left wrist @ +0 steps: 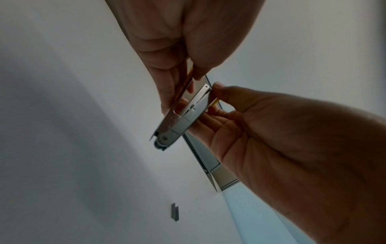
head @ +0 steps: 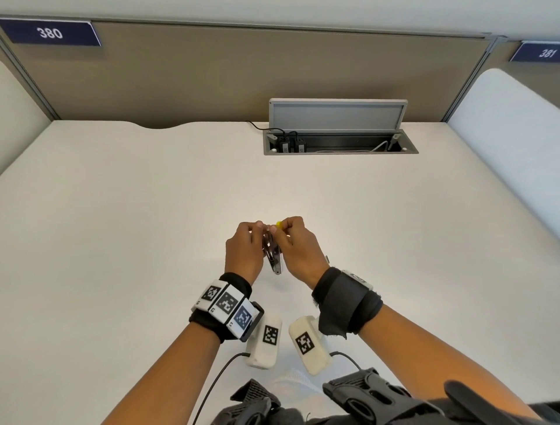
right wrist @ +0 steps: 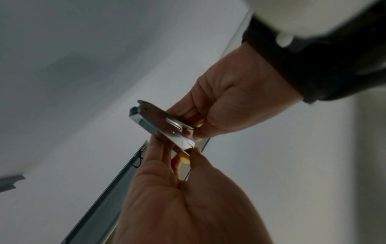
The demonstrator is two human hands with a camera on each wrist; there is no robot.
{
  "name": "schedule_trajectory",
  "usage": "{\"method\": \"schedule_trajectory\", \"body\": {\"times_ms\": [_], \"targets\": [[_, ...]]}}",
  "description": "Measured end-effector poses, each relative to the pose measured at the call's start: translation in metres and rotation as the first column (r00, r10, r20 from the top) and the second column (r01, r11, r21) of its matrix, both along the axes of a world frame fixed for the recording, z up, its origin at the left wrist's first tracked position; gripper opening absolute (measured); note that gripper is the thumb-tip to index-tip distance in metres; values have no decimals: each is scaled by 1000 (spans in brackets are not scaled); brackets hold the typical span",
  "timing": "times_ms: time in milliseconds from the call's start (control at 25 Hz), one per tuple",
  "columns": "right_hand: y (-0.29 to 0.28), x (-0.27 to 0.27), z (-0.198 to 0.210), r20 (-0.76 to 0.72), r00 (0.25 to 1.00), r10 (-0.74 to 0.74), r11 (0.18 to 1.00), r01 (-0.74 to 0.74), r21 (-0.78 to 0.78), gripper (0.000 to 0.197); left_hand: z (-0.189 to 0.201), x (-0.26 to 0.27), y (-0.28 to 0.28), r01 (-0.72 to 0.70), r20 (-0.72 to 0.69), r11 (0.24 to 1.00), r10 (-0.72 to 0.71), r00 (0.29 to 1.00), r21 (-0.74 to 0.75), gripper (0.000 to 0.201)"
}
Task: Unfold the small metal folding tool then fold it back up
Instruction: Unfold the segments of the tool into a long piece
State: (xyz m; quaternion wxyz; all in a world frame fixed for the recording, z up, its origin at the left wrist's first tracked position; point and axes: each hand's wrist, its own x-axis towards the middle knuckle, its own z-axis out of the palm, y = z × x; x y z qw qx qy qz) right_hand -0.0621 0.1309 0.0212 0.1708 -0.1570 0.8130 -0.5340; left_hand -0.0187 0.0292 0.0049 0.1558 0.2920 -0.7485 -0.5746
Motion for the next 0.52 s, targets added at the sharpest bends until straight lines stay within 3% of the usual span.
{"method": "schedule_trajectory", "body": {"times_ms": [160,200,280,320,520], "targets": [[-1,7,6,24,1000,7,998,-5,-67,16,0,-1,-4,-19,0,999,19,1000,51,32],[-1,5,9,85,996,-19,983,34,-182,13,-1,0,-7,-56,-3,986,58,998,159,30],[0,-3,19,183,983,-37,913,107,-393,7,-3,6,-13,-69,-47,887,101,994,456,27],[1,-7,24,175,984,-35,902,106,-419,7,-3,9,-14,-44,-82,839,105,991,543,25],[8,0,33,3,999,-37,950,36,-311,10,6,10,-20,35,-232,758,154,960,651,27]]}}
